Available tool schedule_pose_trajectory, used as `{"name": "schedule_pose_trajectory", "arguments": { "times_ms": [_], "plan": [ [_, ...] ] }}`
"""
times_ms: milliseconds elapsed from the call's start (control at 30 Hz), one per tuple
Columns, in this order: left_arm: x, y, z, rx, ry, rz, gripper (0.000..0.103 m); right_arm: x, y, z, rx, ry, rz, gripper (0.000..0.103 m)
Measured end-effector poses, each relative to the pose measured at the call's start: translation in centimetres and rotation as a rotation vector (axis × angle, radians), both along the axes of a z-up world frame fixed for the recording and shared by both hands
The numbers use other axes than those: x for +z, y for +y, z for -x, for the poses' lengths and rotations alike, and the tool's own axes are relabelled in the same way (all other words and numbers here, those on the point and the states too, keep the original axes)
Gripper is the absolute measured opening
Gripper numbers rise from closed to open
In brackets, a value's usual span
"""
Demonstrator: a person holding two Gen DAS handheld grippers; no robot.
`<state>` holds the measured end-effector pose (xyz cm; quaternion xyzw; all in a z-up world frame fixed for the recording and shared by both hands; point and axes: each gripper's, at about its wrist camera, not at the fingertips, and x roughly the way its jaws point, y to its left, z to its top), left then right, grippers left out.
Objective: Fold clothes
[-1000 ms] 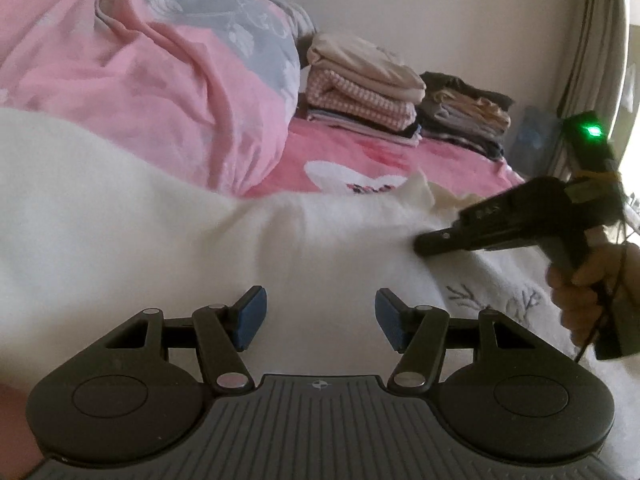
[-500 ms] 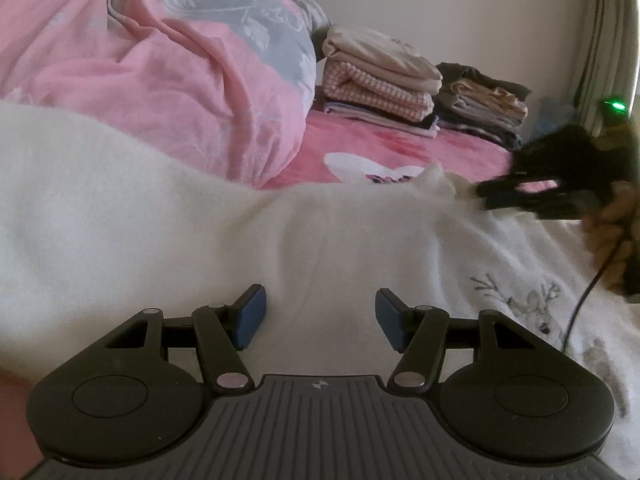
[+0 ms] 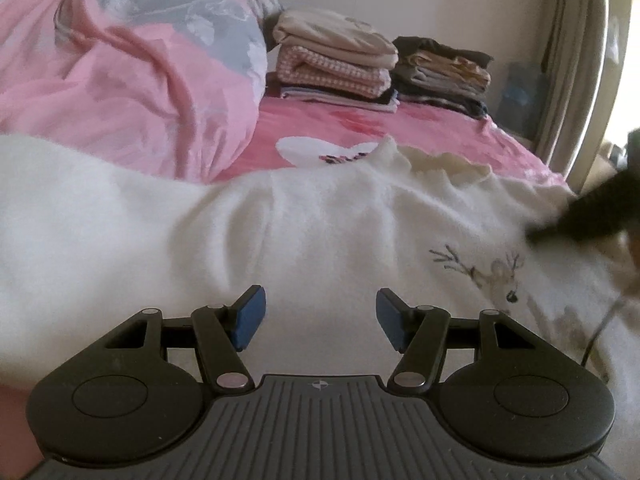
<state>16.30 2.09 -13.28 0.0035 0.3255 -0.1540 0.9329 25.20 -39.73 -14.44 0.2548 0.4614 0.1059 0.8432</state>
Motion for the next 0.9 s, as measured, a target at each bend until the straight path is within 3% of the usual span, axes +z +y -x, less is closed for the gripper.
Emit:
{"name": "schedule_pose_trajectory", "arguments": {
  "times_ms": [133,200,300,367,467,500,567,667,733,900],
  "plan": [
    [0.2,0.1,0.4,-0.016,0.019,-0.01,0.061,1.9,-2.4,0.3,-0.143,-0.095,0.121,0.0],
    [0.3,0.1,0.5,-0.028,0.033,-0.006,0.061,3.3,-2.2,2.0,-0.12,-0.127,0.151,0.004],
    [0.6,0.2,0.8,-0.046,0.054,0.001,0.061,4.1,-0.1,5.4,0.132,-0.113,0.034,0.016],
    [0.6,-0.1,1.0,-0.063,0.063,-0.01,0.061,4.1,1.8,7.9,0.293,-0.081,0.01,0.024],
    [0.3,-0.9,1.4,-0.082,0.068,-0.037,0.061,2.6,3.5,9.8,0.392,-0.029,0.125,0.024],
    [0.2,-1.1,1.4,-0.083,0.065,-0.042,0.061,1.8,3.2,9.4,0.361,-0.017,0.177,0.023],
    [0.0,-1.5,1.5,-0.084,0.06,-0.051,0.061,0.4,0.1,7.6,0.197,-0.004,0.135,0.0],
    [-0.2,-2.0,1.7,-0.085,0.051,-0.066,0.061,0.9,-3.6,6.0,-0.063,-0.055,0.114,0.0],
    [-0.4,-2.4,1.8,-0.085,0.045,-0.076,0.061,2.2,-3.4,5.6,-0.167,-0.088,0.242,0.0],
    [-0.7,-3.0,1.9,-0.088,0.037,-0.092,0.061,4.5,1.5,4.4,0.002,-0.154,0.31,0.01]
  ]
}}
